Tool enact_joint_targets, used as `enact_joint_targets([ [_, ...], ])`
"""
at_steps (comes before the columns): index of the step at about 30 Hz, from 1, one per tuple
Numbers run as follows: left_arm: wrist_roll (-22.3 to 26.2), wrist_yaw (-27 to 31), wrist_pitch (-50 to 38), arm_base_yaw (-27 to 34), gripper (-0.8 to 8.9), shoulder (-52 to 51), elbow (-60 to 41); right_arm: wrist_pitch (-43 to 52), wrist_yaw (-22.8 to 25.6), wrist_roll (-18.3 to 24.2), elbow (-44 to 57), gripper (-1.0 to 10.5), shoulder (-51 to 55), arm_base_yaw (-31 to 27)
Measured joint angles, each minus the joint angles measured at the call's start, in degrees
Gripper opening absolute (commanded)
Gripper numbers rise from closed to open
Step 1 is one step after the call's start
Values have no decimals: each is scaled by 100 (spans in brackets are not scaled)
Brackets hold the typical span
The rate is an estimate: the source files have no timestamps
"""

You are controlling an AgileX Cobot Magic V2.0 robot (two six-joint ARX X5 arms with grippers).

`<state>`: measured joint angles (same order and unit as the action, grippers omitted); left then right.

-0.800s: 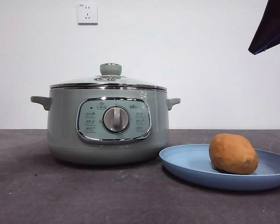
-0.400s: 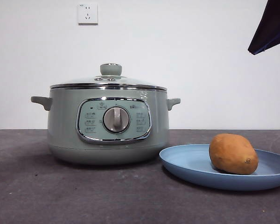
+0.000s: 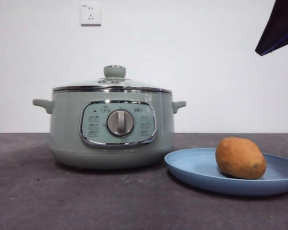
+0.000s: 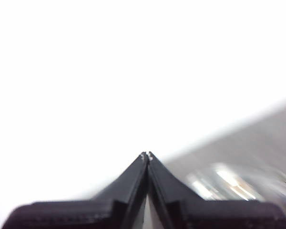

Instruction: Take the potato out from the steamer,put the potato on the plate,close the lid

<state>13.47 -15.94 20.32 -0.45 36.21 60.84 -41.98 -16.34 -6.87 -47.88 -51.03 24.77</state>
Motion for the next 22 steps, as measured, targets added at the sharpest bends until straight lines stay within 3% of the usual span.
enact_joint_targets([
  [3,-44,79,-1084,214,-4,-544,-1056,0,2,0,0,1,0,0],
  [7,-197,85,-1853,304,-4,-1239,-2426,2,2,0,0,1,0,0],
  [15,-433,98,-2129,422,-4,-2409,-4304,0,0,0,0,1,0,0],
  [22,-518,98,-2135,426,-4,-2931,-5084,0,0,0,0,1,0,0],
])
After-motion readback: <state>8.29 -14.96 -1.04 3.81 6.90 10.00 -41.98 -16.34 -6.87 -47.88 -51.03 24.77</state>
